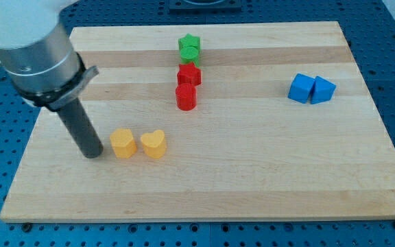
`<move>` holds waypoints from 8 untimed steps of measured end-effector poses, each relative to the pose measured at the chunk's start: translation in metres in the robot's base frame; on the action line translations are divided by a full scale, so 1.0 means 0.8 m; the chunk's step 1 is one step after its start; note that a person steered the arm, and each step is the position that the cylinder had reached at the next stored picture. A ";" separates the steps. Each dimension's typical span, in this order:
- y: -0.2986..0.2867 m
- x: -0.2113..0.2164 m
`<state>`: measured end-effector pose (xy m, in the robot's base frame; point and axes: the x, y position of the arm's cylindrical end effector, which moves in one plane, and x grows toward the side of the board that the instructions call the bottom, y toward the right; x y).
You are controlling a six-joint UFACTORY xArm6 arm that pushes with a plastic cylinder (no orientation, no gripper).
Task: Place the yellow blocks to the bottom left of the red circle
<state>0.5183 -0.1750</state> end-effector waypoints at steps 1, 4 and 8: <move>0.033 0.000; 0.035 0.046; 0.115 0.025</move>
